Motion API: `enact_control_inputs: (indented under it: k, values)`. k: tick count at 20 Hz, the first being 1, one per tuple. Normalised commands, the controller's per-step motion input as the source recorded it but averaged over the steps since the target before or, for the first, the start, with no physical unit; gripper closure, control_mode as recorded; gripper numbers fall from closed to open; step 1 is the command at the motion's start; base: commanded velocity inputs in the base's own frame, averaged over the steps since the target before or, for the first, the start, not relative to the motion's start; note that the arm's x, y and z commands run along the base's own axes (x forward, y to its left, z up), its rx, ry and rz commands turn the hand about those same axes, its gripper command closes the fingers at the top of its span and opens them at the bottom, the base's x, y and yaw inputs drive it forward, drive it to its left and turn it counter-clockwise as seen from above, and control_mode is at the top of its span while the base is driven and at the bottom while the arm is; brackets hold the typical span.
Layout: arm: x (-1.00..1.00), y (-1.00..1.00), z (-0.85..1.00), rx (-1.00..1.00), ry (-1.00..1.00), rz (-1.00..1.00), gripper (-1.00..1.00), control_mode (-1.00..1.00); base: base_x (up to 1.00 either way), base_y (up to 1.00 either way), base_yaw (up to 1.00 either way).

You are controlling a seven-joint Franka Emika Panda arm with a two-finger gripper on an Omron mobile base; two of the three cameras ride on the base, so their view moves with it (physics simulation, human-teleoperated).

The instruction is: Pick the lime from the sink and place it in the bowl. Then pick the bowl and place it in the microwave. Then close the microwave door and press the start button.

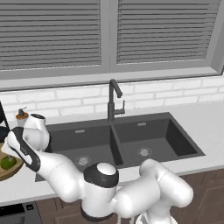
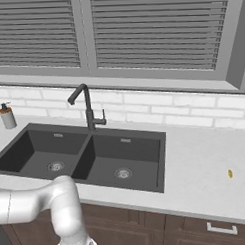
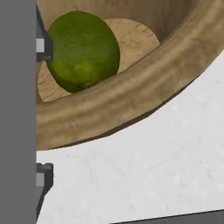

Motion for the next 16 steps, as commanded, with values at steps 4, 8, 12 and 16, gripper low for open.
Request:
enact_control_inputs:
  k: [4, 8, 12, 16]
  values:
    - [0.0, 0.05, -0.11, 0.0, 0.0, 0.0, 1.0, -1.0, 0.0, 0.0, 0.0]
    - [-0.01, 0.0, 0.0, 0.02, -0.02, 0.0, 1.0, -1.0, 0.0, 0.0, 0.0]
    - [-0.29, -0.12, 0.0, 0.03, -0.03, -0.02, 1.0, -1.0, 0.0, 0.0, 0.0]
    - [-0.56, -0.42, 0.21, 0.03, -0.09, -0.07, 1.0, -1.0, 0.0, 0.0, 0.0]
